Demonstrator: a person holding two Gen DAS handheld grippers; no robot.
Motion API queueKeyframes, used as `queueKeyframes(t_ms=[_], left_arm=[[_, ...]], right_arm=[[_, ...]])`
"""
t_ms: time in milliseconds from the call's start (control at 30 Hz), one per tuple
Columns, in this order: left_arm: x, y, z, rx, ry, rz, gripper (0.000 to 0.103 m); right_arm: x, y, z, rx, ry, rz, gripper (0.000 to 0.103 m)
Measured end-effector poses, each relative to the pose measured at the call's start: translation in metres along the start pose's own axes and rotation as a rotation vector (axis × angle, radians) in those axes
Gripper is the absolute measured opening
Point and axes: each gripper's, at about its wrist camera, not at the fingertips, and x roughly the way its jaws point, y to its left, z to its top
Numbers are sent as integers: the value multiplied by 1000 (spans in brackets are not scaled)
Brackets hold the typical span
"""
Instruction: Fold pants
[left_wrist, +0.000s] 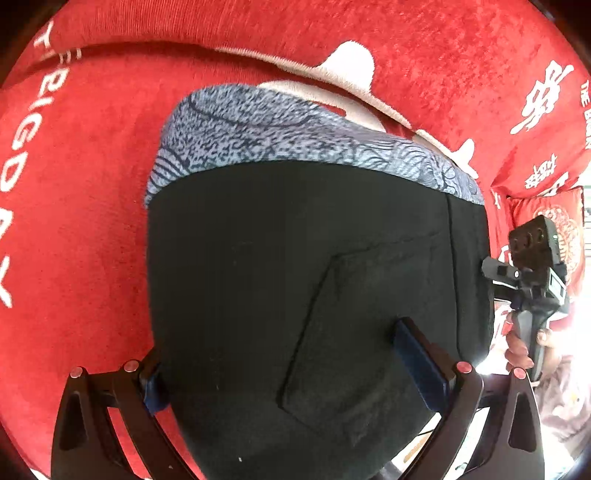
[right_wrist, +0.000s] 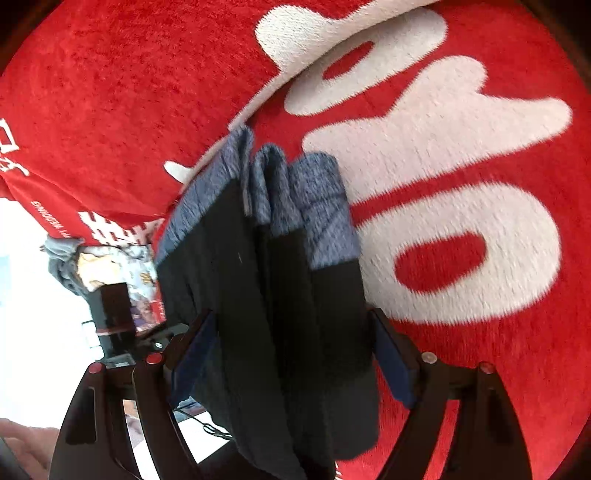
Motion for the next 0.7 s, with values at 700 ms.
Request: queueKeyframes(t_ms=[700], left_arm=[[3,-14,2,-38,-54,59,99]], right_arm=[[7,22,-2,-135,92,-142,80]])
